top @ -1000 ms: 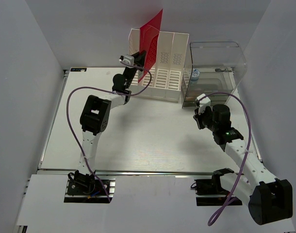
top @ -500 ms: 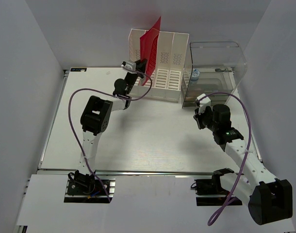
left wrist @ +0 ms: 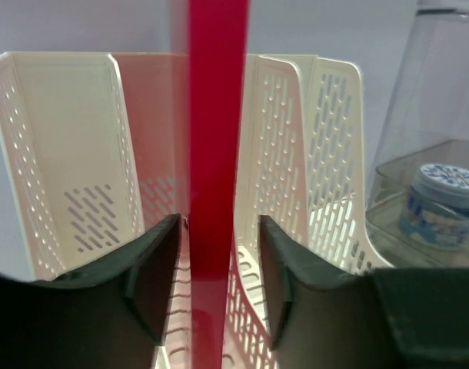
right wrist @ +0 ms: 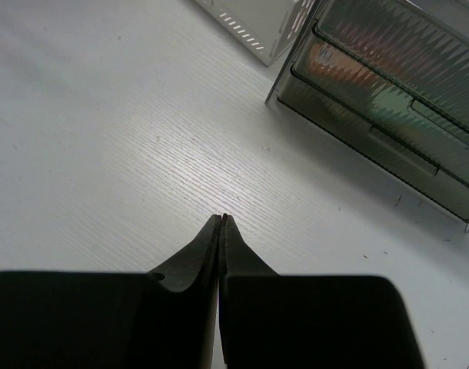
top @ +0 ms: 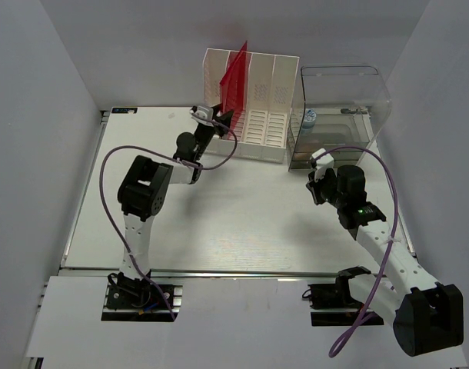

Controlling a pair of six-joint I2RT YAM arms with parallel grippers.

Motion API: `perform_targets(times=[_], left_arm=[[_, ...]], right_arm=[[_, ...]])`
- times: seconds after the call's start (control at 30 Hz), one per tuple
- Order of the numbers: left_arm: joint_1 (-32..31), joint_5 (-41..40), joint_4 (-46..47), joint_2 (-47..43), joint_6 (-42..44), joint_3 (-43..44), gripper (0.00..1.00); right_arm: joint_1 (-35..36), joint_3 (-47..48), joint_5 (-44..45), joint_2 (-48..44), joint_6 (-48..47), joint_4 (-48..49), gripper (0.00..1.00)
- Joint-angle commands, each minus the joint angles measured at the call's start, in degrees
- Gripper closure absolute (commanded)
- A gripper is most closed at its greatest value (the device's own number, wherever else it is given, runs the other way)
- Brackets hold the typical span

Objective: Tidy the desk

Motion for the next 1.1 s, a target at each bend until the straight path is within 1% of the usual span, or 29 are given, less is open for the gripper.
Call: perform_targets(times=[0.0,0.07,0.1,0.2,0.27,0.3,0.37,0.4,0.43,0.47,0.5,0.53,0.57,0.6,0.63,0.67,0.73,0.77,0.8,0.83,0.93,0.97,1.07], left_arm=[[-0.39,0.26,27.84,-9.31,-0.22,-3.73,0.39],[-0.39,0.44,27.84,-10.71,-0.48,-5.5,0.37],[-0.39,0.61,27.84,-12.29,-0.48,-6.47,0.25],[-0.39,0.61,27.84,-15.98,-0.4,-10.16,0.14],[-0.39,0.7,27.75,-18.53,-0.04,-12.88,0.12],[-0.39,0.96,27.75,-21.76,-0.13,-13.94,0.12],[-0.39,0.62,27.58,-25.47,-0.74,-18.24,0.1],[-0.39,0.26,26.01,-27.66,-1.79,-20.08,0.09],[0.22,0.43,24.16,-33.17,-2.58,-21.93,0.09],[0.22,0.26,21.62,-36.35,-3.46,-25.69,0.09],[0.74,-0.96,14.03,-39.78,-4.86,-27.64,0.09],[0.75,-1.32,8.21,-47.3,-5.05,-29.22,0.09],[0.75,-1.15,-6.64,-51.2,-5.57,-30.54,0.08],[0.75,-0.8,-14.88,-54.63,-5.4,-30.04,0.07],[0.75,0.25,-23.06,-59.54,-5.32,-29.07,0.07],[0.75,1.39,-37.93,-61.33,-5.49,-26.37,0.07],[0.75,2.54,-50.59,-63.71,-5.58,-23.89,0.05],[0.75,3.16,-61.0,-65.2,-5.32,-23.01,0.02],[0.75,3.42,-65.89,-65.65,-4.79,-21.35,0.02],[0.75,2.99,-74.47,-66.52,-4.88,-20.63,0.02],[0.75,3.68,-84.63,-66.97,-3.83,-21.06,0.02],[0.75,5.08,-88.58,-66.97,-2.52,-21.59,0.02],[0.75,8.85,-91.69,-66.88,1.43,-25.1,0.02]], right_arm=[[-0.35,0.32,-0.9,-0.62,-0.67,1.47,1.0],[-0.26,0.15,-0.9,-0.71,-0.84,1.56,1.0],[-0.26,0.06,-0.9,-0.8,-0.93,1.73,1.0],[-0.61,-0.2,-0.99,-0.53,-1.28,1.73,1.0],[-0.7,-0.38,-1.16,-0.36,-1.89,1.64,1.0],[-0.79,-0.38,-1.34,-0.01,-2.16,1.64,1.0],[-0.96,-0.38,-2.22,0.17,-2.77,1.12,1.0],[-0.88,-0.29,-2.74,0.17,-3.39,0.94,0.99],[-0.97,-0.21,-4.23,0.26,-3.83,0.24,0.78],[-1.14,-0.2,-4.94,0.26,-4.18,-0.11,0.68],[-1.14,-0.03,-5.81,-0.09,-4.44,-0.46,0.58],[-1.4,-0.03,-7.04,-0.18,-4.45,-0.73,0.46],[-1.49,-0.03,-7.49,-0.62,-4.45,-0.99,0.41],[-1.49,-0.03,-8.1,-0.71,-4.62,-1.17,0.29],[-1.75,0.06,-8.54,-0.97,-4.62,-1.26,0.21],[-1.84,0.06,-8.9,-1.23,-4.62,-1.61,0.11],[-2.46,0.15,-9.77,-1.85,-4.01,-1.78,0.11],[-2.46,0.15,-9.95,-2.2,-3.31,-1.78,0.11],[-3.33,0.32,-10.04,-2.46,-2.35,-1.78,0.11],[-3.6,0.76,-10.04,-2.47,-0.68,-1.96,0.11],[-4.48,1.9,-7.41,-2.29,2.84,-1.52,0.11],[-5.18,2.08,-6.71,-2.29,3.98,-1.52,0.11],[-6.06,3.3,-5.3,-2.64,5.39,-2.22,0.11]])
